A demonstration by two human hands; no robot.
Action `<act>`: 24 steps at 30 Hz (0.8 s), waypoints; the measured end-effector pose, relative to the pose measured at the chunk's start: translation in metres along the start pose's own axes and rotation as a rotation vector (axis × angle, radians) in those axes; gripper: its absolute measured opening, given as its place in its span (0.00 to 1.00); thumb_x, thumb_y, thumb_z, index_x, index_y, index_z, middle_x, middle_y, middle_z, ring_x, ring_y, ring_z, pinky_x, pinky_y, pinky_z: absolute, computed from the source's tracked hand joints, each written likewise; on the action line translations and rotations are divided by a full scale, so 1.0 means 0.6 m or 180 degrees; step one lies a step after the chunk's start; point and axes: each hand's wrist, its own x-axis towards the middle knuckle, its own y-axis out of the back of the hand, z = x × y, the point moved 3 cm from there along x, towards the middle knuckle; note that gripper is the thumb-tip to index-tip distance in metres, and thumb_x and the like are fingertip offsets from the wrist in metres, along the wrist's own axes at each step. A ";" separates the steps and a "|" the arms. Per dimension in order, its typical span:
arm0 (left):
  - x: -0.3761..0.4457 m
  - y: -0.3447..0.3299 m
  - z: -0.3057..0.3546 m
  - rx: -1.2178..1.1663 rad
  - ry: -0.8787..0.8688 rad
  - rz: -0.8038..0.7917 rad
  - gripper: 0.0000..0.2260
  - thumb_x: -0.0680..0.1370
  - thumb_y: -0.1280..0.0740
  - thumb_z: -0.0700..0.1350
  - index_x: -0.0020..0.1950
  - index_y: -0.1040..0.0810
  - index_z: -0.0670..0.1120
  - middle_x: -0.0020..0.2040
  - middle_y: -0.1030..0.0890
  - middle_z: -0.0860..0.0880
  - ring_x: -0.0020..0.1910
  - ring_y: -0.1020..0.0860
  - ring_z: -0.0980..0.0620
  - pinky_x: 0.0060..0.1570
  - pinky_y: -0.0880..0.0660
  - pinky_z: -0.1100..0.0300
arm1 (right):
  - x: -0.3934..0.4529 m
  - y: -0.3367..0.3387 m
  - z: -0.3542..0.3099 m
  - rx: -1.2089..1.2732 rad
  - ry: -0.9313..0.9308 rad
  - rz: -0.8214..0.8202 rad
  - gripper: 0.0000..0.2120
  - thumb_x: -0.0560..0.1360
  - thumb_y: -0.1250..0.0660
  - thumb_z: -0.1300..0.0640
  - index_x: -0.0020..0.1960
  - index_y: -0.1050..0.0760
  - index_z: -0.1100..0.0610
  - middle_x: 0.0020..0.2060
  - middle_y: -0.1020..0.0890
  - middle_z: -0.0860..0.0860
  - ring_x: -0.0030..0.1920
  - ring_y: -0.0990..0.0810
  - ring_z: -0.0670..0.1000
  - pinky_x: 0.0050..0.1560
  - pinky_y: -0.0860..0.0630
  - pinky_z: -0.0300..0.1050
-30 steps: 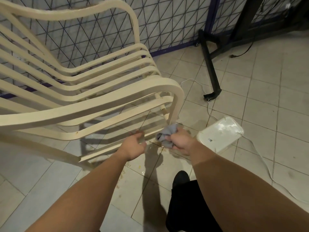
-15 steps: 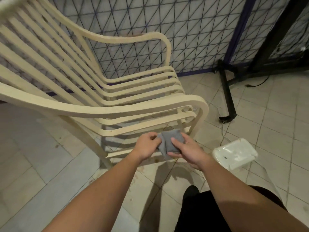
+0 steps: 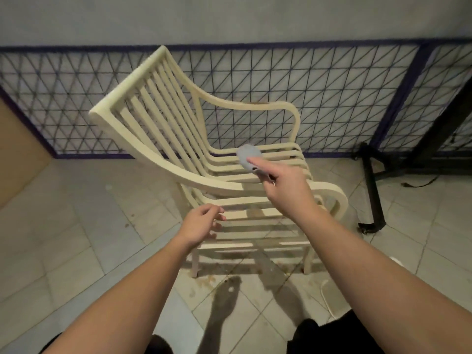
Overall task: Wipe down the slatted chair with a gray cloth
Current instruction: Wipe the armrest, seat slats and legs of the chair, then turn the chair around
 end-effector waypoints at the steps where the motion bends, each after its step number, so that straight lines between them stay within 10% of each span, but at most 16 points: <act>1: -0.002 0.019 -0.001 0.0170 0.0031 0.0081 0.11 0.83 0.40 0.44 0.53 0.18 0.44 0.51 0.15 0.44 0.43 0.20 0.49 0.43 0.21 0.50 | -0.001 -0.024 0.009 -0.0338 0.0056 -0.0391 0.23 0.76 0.32 0.63 0.68 0.23 0.47 0.60 0.17 0.47 0.56 0.21 0.41 0.61 0.27 0.36; 4: -0.002 0.085 -0.005 0.0512 0.0209 0.0264 0.14 0.82 0.43 0.36 0.47 0.18 0.44 0.47 0.17 0.47 0.43 0.22 0.49 0.38 0.26 0.58 | -0.031 -0.080 0.041 -0.1226 0.0344 -0.1301 0.24 0.77 0.34 0.55 0.73 0.29 0.49 0.73 0.29 0.48 0.73 0.32 0.52 0.74 0.36 0.49; 8: 0.006 0.182 0.003 0.0206 0.0371 0.0822 0.15 0.80 0.45 0.34 0.46 0.19 0.42 0.50 0.17 0.43 0.40 0.23 0.48 0.40 0.25 0.57 | -0.030 -0.078 0.034 -0.0821 0.0056 -0.0944 0.23 0.78 0.44 0.37 0.67 0.23 0.44 0.69 0.24 0.45 0.71 0.30 0.51 0.71 0.33 0.49; 11: 0.024 0.234 0.043 -0.0356 0.0233 0.1214 0.13 0.83 0.44 0.38 0.54 0.20 0.42 0.56 0.17 0.43 0.43 0.22 0.46 0.46 0.21 0.52 | 0.001 -0.075 0.018 -0.0854 -0.0107 -0.0757 0.21 0.77 0.37 0.41 0.69 0.34 0.39 0.59 0.20 0.44 0.64 0.29 0.51 0.63 0.28 0.52; 16: 0.067 0.276 0.144 -0.1020 -0.0266 0.1201 0.17 0.83 0.46 0.33 0.64 0.24 0.46 0.59 0.19 0.46 0.58 0.20 0.45 0.59 0.21 0.47 | 0.031 -0.110 0.001 -0.1654 0.0002 -0.1268 0.33 0.79 0.34 0.53 0.79 0.45 0.50 0.71 0.32 0.52 0.69 0.34 0.55 0.68 0.32 0.52; 24: 0.095 0.280 0.142 -0.1878 -0.0503 0.0277 0.15 0.85 0.42 0.44 0.67 0.21 0.52 0.62 0.16 0.51 0.64 0.20 0.48 0.66 0.26 0.50 | 0.048 -0.144 0.020 -0.2072 0.0095 -0.1551 0.16 0.77 0.33 0.59 0.63 0.31 0.52 0.56 0.24 0.52 0.55 0.27 0.55 0.54 0.28 0.50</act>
